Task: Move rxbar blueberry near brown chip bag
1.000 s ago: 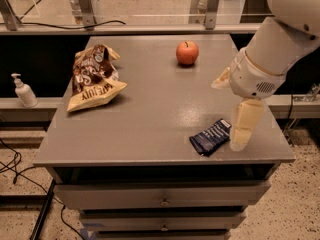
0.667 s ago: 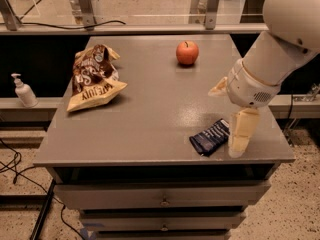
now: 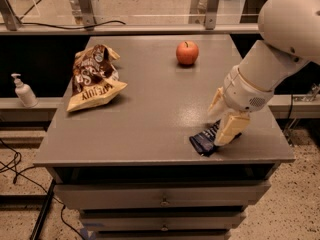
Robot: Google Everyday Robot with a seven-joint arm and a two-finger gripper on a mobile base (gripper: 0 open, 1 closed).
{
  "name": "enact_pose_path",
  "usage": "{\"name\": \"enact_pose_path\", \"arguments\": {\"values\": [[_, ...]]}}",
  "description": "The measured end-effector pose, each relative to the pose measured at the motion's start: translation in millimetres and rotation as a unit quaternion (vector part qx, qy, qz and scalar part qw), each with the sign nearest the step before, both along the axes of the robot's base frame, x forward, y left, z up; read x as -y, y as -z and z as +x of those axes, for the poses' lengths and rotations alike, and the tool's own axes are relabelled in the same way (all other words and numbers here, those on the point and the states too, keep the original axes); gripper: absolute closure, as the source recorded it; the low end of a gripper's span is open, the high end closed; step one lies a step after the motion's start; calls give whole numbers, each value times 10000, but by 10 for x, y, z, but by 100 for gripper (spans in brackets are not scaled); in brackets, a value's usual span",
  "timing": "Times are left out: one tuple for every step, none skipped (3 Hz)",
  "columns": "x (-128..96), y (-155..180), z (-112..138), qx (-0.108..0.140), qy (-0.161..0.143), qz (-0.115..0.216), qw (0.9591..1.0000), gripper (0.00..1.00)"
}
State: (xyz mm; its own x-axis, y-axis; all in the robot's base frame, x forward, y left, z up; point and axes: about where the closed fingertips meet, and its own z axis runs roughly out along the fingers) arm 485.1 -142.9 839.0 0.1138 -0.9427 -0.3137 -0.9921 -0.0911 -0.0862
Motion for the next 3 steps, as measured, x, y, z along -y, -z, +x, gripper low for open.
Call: {"name": "enact_pose_path", "arguments": {"values": [[2, 67, -4, -85, -7, 34, 10000, 65], [14, 67, -2, -106, 6, 37, 9999, 87], [14, 57, -1, -105, 6, 38, 9999, 100]]}}
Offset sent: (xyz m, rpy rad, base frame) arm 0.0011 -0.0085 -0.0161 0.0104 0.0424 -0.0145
